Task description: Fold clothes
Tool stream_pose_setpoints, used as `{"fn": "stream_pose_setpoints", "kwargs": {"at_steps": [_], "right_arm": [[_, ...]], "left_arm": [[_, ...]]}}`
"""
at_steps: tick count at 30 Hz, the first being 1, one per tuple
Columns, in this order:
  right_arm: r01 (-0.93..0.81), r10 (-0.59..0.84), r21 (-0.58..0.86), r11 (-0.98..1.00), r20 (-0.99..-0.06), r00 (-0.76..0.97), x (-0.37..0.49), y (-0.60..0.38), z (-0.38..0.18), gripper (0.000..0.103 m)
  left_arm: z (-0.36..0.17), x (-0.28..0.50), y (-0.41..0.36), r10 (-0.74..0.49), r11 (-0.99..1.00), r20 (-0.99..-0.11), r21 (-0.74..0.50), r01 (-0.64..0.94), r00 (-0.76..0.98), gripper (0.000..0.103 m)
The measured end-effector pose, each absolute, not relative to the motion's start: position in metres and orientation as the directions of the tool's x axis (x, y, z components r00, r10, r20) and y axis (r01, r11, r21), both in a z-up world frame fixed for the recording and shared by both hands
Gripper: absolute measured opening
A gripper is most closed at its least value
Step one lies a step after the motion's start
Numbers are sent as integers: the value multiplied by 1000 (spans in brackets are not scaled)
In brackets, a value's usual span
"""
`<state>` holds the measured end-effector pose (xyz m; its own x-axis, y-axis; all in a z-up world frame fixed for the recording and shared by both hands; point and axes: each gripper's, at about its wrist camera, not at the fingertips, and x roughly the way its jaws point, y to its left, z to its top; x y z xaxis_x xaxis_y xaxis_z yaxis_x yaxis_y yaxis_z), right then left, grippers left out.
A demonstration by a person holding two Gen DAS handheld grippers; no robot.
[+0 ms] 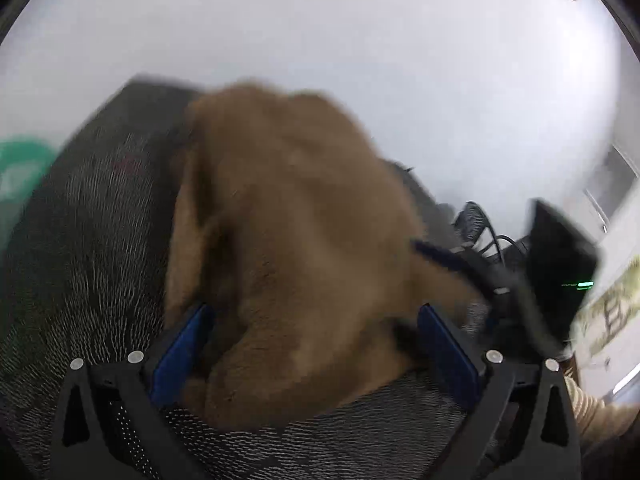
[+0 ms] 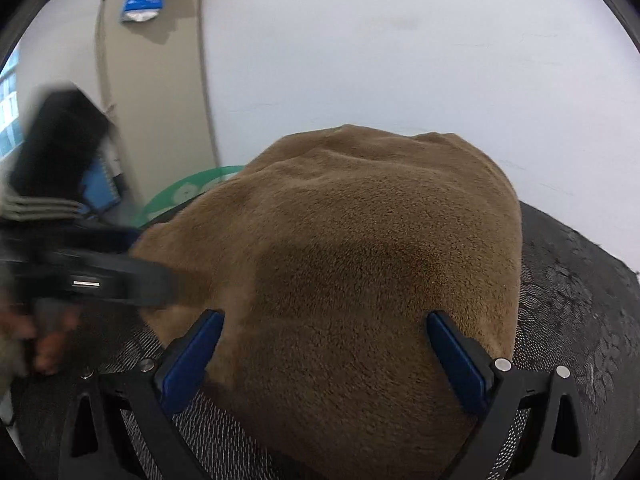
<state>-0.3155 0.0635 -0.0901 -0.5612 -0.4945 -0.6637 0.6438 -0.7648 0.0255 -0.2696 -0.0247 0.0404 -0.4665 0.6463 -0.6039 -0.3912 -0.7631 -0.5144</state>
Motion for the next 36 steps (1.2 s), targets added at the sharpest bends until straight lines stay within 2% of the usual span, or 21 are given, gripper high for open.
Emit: {"fn": "stream_pose_setpoints", "kwargs": {"at_steps": [2,5,11,15,21,25,30,33,36], "right_arm": [[669,-524,52,-742,-667,-530,-321,71,-83,102],[636,-506,41,-771,-647,-571,-333,86,-61,102],[611,-496,64,-789,-652,-574,-404,116,-38,102],[605,-495,86,-792,-671,-552,-456,111,-50,102],[552,-401,55,-832,-746,-532,-516,93,-93,102],[557,-349,16,-830,-795,-497,-519,81,-121,102],[547,-365,51,-835,-796,-482,-516,83,-124,102],[556,-348,12,-831,-790,-504,-511,79,-102,102],[637,-449,13,-771,-720,-529,-496,64,-58,102]], "left_arm": [[33,-273,-29,632,-775,-623,-511,-372,-462,102],[31,-275,-31,625,-780,-628,-506,-367,-464,102],[30,-277,-43,634,-774,-619,-516,-368,-465,103],[29,-276,-51,635,-772,-614,-517,-370,-468,103],[24,-275,-51,641,-767,-606,-527,-366,-471,102],[27,-271,-58,640,-767,-603,-530,-360,-475,102],[29,-270,-62,637,-770,-605,-527,-360,-478,102],[33,-264,-58,640,-767,-602,-531,-360,-477,102],[32,-266,-55,644,-764,-598,-537,-358,-476,103]]}}
